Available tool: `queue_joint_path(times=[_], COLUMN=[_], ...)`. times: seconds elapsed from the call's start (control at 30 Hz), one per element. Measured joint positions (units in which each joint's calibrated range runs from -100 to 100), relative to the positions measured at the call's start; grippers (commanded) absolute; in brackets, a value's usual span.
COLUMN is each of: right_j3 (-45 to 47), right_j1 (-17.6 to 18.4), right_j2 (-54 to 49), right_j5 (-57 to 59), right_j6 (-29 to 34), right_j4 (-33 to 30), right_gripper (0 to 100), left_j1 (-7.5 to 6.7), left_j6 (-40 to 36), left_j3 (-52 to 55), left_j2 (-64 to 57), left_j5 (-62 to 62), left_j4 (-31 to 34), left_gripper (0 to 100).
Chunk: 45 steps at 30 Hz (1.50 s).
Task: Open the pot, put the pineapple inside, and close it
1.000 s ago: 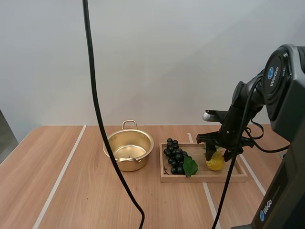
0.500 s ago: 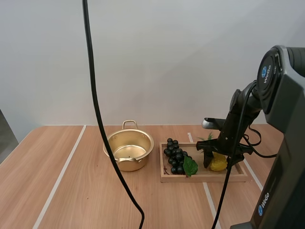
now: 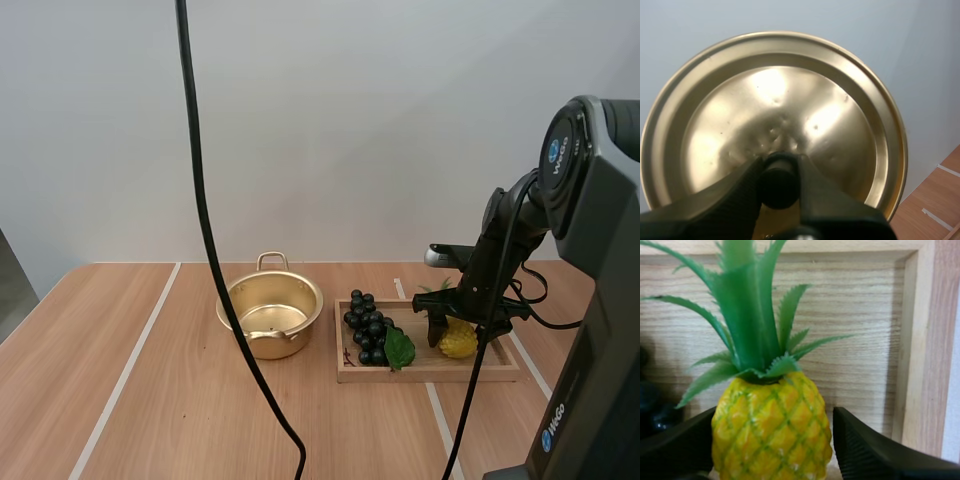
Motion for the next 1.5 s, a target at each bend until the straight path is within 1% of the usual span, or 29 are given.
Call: queue_joint_path(times=[0.03, 0.07, 0.1, 0.17, 0.27, 0.3, 0.5, 0.63, 0.8, 0.9, 1.03, 1.2, 1.33, 1.5], right_j3=[0.0, 0.0, 0.0, 0.0, 0.0, 0.0, -0.4, -4.1, -13.9, -21.3, -30.4, -38.7, -40.8, -40.8], right_j1=[0.0, 0.0, 0.0, 0.0, 0.0, 0.0, 0.0, 0.0, 0.3, 1.4, 3.9, 8.5, 12.9, 17.6], right_j2=[0.0, 0.0, 0.0, 0.0, 0.0, 0.0, 0.0, -0.8, -4.5, -7.2, -10.2, -11.1, -11.1, -9.7], right_j5=[0.0, 0.0, 0.0, 0.0, 0.0, 0.0, -0.6, 4.1, 13.6, 17.8, 24.0, 27.0, 27.4, 28.1], right_j6=[0.0, 0.0, 0.0, -0.1, -0.1, -0.1, -0.1, -0.1, -0.1, -0.1, -0.1, -0.1, -0.1, -0.1], right_j4=[0.0, 0.0, 0.0, 0.4, 1.4, 1.6, 2.1, 2.3, 3.9, 4.6, 4.8, 4.9, 5.0, 5.0], right_gripper=[100, 94, 85, 57, 10, 0, 0, 0, 0, 0, 0, 0, 0, 0], left_j1=[0.00, 0.00, 0.00, 0.00, 0.00, 0.00, 0.00, 0.00, 0.00, 0.00, 0.00, 0.00, 0.00, 0.00], left_j6=[0.0, 0.0, 0.0, 0.0, 0.0, 0.0, 0.0, 0.0, 0.0, 0.1, 0.1, 0.3, 1.1, 1.5], left_j3=[0.0, 0.0, 0.0, 0.0, 0.0, 0.0, 0.0, 0.0, 0.0, 0.0, 0.0, 0.0, -0.4, -2.0], left_j2=[0.0, 0.0, 0.0, 0.0, 0.0, 0.0, 0.0, 0.0, 0.0, 0.0, -0.1, -1.1, -1.8, -2.3], left_j5=[0.0, 0.0, 0.0, 0.0, 0.0, 0.0, 0.0, 0.0, 0.0, 0.0, 0.0, 0.0, 0.0, 0.0], left_j4=[0.0, 0.0, 0.0, 0.0, 0.0, 0.0, 0.0, 0.0, 0.0, 0.0, 0.0, -0.1, -0.1, 1.6], left_gripper=[0, 0, 0, 0, 0, 0, 0, 0, 0, 0, 0, 0, 0, 0])
